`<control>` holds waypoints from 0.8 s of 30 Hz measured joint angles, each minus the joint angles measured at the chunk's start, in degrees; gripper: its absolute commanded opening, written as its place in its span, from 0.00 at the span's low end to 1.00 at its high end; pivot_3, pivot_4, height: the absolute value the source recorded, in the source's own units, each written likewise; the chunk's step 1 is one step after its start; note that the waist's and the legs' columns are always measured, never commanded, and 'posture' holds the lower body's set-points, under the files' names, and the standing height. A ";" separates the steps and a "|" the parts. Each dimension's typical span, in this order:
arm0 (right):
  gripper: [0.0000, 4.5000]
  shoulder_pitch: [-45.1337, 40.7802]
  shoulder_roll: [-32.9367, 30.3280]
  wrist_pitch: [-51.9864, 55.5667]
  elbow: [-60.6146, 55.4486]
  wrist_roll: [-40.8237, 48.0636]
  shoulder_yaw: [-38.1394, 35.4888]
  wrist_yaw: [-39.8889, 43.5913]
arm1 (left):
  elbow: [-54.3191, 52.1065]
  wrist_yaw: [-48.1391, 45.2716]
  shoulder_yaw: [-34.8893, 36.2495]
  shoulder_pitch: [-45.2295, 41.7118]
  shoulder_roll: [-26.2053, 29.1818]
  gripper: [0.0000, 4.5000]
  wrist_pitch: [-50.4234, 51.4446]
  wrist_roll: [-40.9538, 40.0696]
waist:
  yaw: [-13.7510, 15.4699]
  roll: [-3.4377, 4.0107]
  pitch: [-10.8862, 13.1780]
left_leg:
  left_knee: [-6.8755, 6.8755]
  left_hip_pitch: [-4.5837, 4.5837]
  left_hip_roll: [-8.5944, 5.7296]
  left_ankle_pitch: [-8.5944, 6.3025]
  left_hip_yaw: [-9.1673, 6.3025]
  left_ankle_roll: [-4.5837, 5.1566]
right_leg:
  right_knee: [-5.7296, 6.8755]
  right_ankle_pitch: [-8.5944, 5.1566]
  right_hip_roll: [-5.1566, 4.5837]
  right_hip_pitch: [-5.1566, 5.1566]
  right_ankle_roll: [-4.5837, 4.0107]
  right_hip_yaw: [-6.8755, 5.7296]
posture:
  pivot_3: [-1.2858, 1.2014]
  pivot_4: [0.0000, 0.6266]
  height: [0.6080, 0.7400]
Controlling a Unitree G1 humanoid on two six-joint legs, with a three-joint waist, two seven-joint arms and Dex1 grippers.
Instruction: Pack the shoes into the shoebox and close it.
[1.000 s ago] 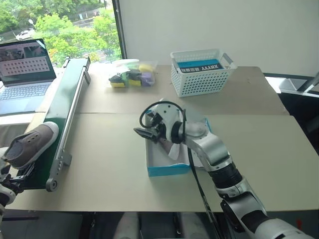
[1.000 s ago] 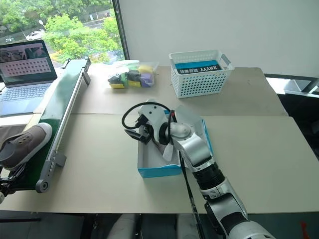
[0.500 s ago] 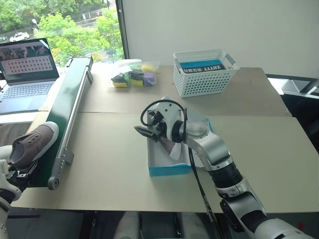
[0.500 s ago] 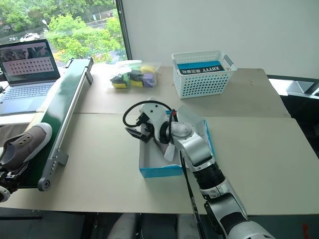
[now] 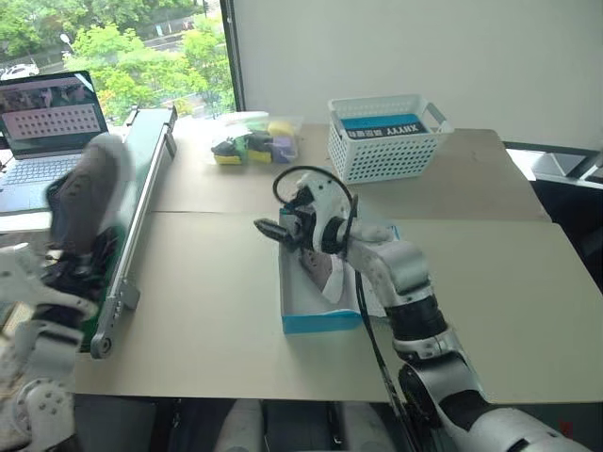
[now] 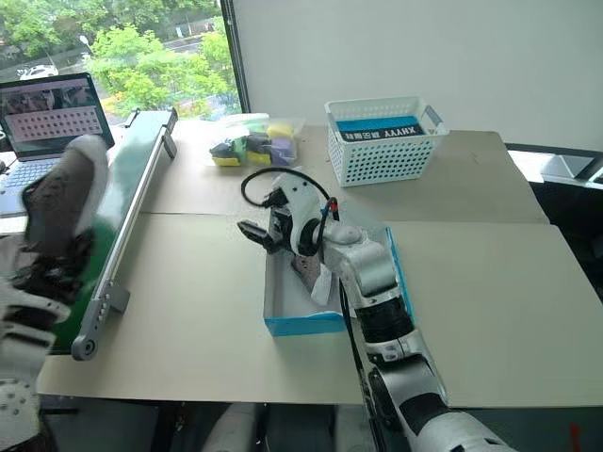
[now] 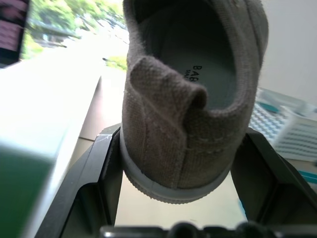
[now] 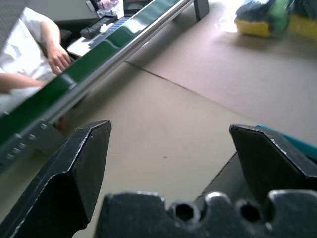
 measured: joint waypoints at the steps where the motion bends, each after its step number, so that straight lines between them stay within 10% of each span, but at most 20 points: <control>1: 1.00 -0.76 0.63 3.85 0.91 3.73 -3.04 -0.81 | -0.86 1.45 -2.98 -1.23 -1.57 0.60 1.01 -0.32 | 0.05 0.01 0.01 | 0.00 -0.01 -0.02 0.00 0.01 0.00 | 0.04 0.00 -0.01 -0.01 0.00 0.01 | 0.52 0.24 0.96; 7: 1.00 -4.37 0.84 18.64 6.78 22.16 -22.45 -10.00 | -5.11 4.62 -19.07 -4.77 -7.10 0.60 2.42 3.07 | -0.46 0.04 0.02 | 0.04 -0.08 -0.01 0.00 0.07 0.02 | 0.04 0.03 0.09 -0.06 0.01 0.09 | 0.52 0.24 0.96; 24: 1.00 -4.44 0.80 16.30 5.39 28.89 -17.67 -18.26 | 2.05 8.89 -12.08 -9.41 -7.88 0.60 1.21 5.52 | -1.35 0.20 0.08 | 0.09 -0.06 -0.02 0.01 0.05 0.03 | 0.26 -0.09 0.11 -0.10 -0.03 0.10 | 0.52 0.24 0.96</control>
